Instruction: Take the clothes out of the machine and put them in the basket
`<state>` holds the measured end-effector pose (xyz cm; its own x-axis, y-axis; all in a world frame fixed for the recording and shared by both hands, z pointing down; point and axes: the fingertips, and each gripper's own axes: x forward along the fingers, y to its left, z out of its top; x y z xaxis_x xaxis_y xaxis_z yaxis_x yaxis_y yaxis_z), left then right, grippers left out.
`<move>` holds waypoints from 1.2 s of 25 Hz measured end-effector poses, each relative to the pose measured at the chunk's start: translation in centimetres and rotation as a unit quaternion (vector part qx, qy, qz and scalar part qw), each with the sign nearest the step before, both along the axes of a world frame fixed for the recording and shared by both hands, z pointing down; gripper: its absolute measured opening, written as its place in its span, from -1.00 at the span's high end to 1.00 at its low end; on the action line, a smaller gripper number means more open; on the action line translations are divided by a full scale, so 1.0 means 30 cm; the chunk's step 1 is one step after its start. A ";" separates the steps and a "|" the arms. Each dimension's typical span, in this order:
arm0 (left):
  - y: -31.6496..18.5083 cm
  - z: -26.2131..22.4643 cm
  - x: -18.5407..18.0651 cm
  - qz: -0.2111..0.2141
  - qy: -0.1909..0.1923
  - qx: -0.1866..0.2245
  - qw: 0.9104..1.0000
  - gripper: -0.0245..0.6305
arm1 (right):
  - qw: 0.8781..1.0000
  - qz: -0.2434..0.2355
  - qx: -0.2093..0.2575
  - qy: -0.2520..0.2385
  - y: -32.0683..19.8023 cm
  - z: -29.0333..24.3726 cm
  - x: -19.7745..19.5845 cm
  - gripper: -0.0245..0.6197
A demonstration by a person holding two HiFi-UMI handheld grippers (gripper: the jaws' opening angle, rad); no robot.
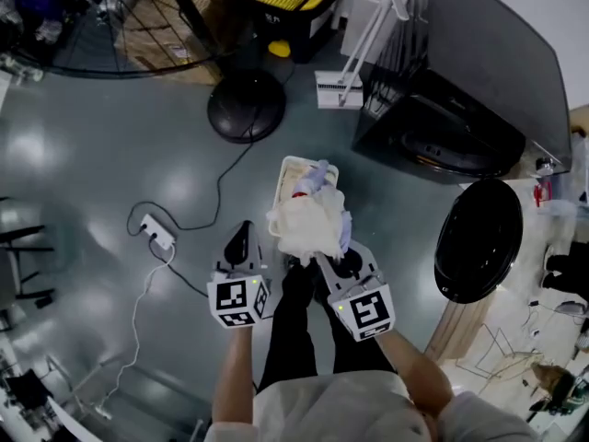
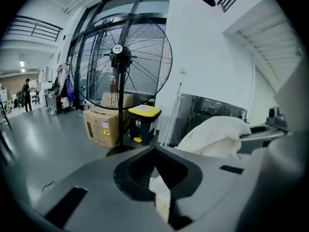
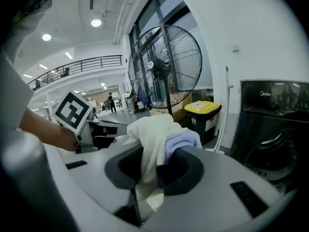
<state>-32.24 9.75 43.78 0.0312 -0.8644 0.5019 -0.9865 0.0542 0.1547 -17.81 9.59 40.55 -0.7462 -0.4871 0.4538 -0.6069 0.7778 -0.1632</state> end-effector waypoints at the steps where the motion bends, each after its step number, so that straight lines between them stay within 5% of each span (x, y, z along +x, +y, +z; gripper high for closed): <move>1: 0.002 0.009 -0.006 0.000 0.001 -0.002 1.000 0.87 | 1.000 -0.005 -0.006 0.000 0.017 0.014 -0.015 0.64; 11: 0.003 0.099 -0.024 0.005 0.004 -0.017 1.000 0.87 | 0.997 -0.001 -0.072 0.020 0.083 0.261 -0.061 0.63; 22: 0.015 0.381 0.040 0.036 0.008 -0.050 0.998 0.87 | 0.987 0.013 -0.139 0.081 0.017 0.862 -0.069 0.63; 30: 0.006 0.651 0.065 0.047 0.009 -0.063 0.997 0.87 | 0.983 0.001 -0.167 0.072 -0.011 1.223 -0.175 0.63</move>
